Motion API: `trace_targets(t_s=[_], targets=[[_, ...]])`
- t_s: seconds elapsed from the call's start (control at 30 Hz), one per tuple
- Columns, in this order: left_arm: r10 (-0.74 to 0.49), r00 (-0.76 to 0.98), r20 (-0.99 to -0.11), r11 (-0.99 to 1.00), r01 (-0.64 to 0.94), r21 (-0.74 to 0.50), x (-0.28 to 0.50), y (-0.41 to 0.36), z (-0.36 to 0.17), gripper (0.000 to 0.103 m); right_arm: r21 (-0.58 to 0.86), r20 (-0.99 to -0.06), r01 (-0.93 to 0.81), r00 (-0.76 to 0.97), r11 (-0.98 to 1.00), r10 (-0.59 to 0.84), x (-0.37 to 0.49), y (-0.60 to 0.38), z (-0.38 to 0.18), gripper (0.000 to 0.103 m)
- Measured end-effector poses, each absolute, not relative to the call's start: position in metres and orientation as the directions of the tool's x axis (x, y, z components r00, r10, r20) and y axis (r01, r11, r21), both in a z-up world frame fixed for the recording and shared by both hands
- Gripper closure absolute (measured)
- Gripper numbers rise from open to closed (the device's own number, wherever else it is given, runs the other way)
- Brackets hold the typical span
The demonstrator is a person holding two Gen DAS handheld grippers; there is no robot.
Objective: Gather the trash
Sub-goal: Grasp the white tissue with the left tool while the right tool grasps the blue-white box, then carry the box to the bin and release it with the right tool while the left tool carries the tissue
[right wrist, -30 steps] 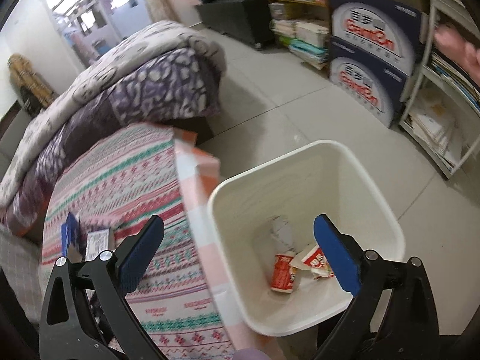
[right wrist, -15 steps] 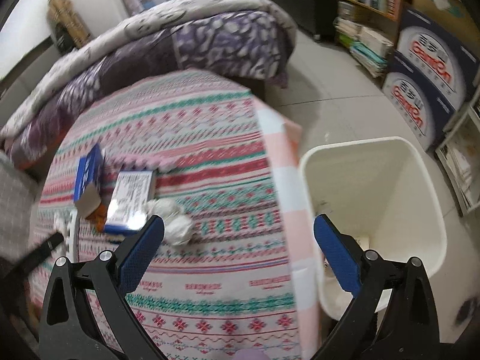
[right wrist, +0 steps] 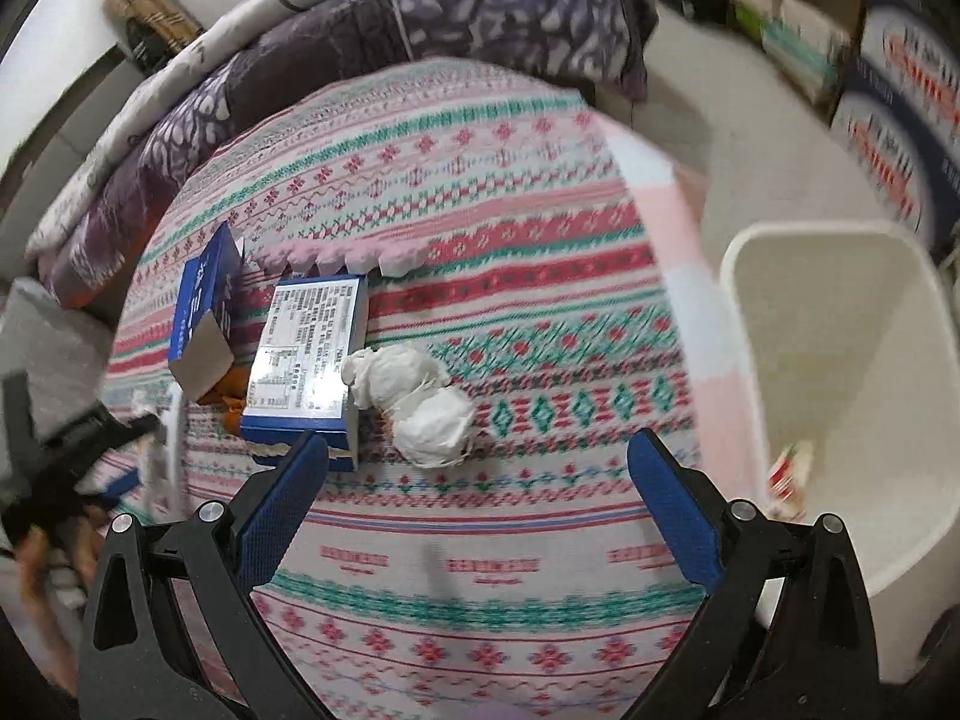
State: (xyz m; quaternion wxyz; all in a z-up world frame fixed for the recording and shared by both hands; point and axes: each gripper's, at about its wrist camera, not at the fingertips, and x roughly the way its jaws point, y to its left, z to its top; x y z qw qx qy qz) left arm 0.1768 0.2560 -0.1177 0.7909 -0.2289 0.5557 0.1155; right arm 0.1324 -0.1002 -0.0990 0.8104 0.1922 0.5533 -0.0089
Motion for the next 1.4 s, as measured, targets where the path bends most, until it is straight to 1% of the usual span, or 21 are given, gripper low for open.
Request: trace_targets(t_s=[0.07, 0.1, 0.13, 0.17, 0.23, 0.3, 0.47, 0.57, 0.67, 0.8, 0.83, 0.87, 0.9, 0.93, 1.0, 1.03, 1.2, 1.3, 1.4], targets=[[-0.041, 0.361, -0.932, 0.877, -0.434, -0.207, 0.179, 0.253, -0.118, 0.049, 0.313, -0.902, 0.242, 0.378, 0.918, 0.208, 0.133, -0.099, -0.103, 0.007], [-0.036, 0.367, -0.930, 0.880, -0.428, -0.203, 0.179, 0.251, -0.117, 0.052, 0.317, -0.903, 0.247, 0.374, 0.916, 0.212, 0.134, -0.098, -0.105, 0.007], [-0.032, 0.368, -0.929, 0.888, -0.417, -0.196, 0.179, 0.247, -0.116, 0.060, 0.322, -0.903, 0.250, 0.370, 0.913, 0.218, 0.134, -0.097, -0.107, 0.007], [-0.021, 0.366, -0.930, 0.896, -0.407, -0.180, 0.179, 0.242, -0.115, 0.066, 0.326, -0.903, 0.251, 0.368, 0.911, 0.222, 0.134, -0.097, -0.108, 0.007], [0.023, 0.360, -0.933, 0.905, -0.404, -0.133, 0.177, 0.235, -0.111, 0.066, 0.341, -0.900, 0.252, 0.365, 0.905, 0.238, 0.134, -0.095, -0.109, 0.008], [0.043, 0.361, -0.932, 0.902, -0.414, -0.118, 0.173, 0.235, -0.107, 0.066, 0.347, -0.896, 0.241, 0.370, 0.906, 0.245, 0.136, -0.091, -0.107, 0.008], [0.038, 0.462, -0.886, 0.898, -0.405, -0.172, 0.155, 0.242, -0.062, 0.066, 0.315, -0.890, 0.130, 0.383, 0.940, 0.246, 0.157, -0.061, -0.093, 0.008], [0.018, 0.512, -0.859, 0.897, -0.387, -0.212, 0.139, 0.246, -0.037, 0.066, 0.293, -0.904, 0.101, 0.352, 0.951, 0.242, 0.178, -0.043, -0.100, 0.007], [0.010, 0.530, -0.848, 0.904, -0.367, -0.218, 0.135, 0.244, -0.022, 0.066, 0.275, -0.924, 0.100, 0.302, 0.956, 0.234, 0.197, -0.033, -0.113, 0.007], [-0.022, 0.525, -0.851, 0.908, -0.346, -0.237, 0.136, 0.242, -0.020, 0.066, 0.193, -0.950, 0.047, 0.257, 0.980, 0.175, 0.216, -0.018, -0.131, 0.007], [-0.029, 0.519, -0.855, 0.908, -0.343, -0.239, 0.136, 0.241, -0.021, 0.066, 0.172, -0.951, 0.029, 0.265, 0.985, 0.159, 0.217, -0.015, -0.131, 0.011], [-0.032, 0.512, -0.858, 0.909, -0.342, -0.237, 0.137, 0.240, -0.024, 0.066, 0.141, -0.950, -0.001, 0.282, 0.990, 0.135, 0.217, -0.011, -0.130, 0.018], [-0.031, 0.507, -0.862, 0.911, -0.341, -0.233, 0.137, 0.240, -0.026, 0.066, 0.115, -0.946, -0.042, 0.301, 0.992, 0.122, 0.217, -0.007, -0.125, 0.031], [-0.028, 0.502, -0.864, 0.912, -0.340, -0.228, 0.138, 0.240, -0.028, 0.066, 0.133, -0.943, -0.057, 0.300, 0.990, 0.144, 0.217, -0.005, -0.123, 0.039], [-0.024, 0.506, -0.862, 0.914, -0.338, -0.223, 0.138, 0.239, -0.027, 0.066, 0.199, -0.932, -0.053, 0.299, 0.979, 0.206, 0.215, -0.008, -0.113, 0.047], [-0.021, 0.519, -0.854, 0.915, -0.335, -0.225, 0.137, 0.238, -0.023, 0.066, 0.226, -0.925, -0.047, 0.302, 0.973, 0.230, 0.215, -0.009, -0.108, 0.048], [-0.009, 0.581, -0.814, 0.918, -0.317, -0.237, 0.130, 0.234, -0.004, 0.066, 0.404, -0.854, -0.030, 0.345, 0.914, 0.388, 0.204, -0.022, -0.070, 0.049], [0.005, 0.617, -0.787, 0.922, -0.308, -0.236, 0.125, 0.229, 0.007, 0.066, 0.451, -0.819, -0.042, 0.378, 0.892, 0.432, 0.196, -0.030, -0.046, 0.049], [0.021, 0.640, -0.768, 0.929, -0.297, -0.221, 0.121, 0.223, 0.015, 0.066, 0.444, -0.805, -0.058, 0.411, 0.894, 0.427, 0.185, -0.029, -0.031, 0.049]])
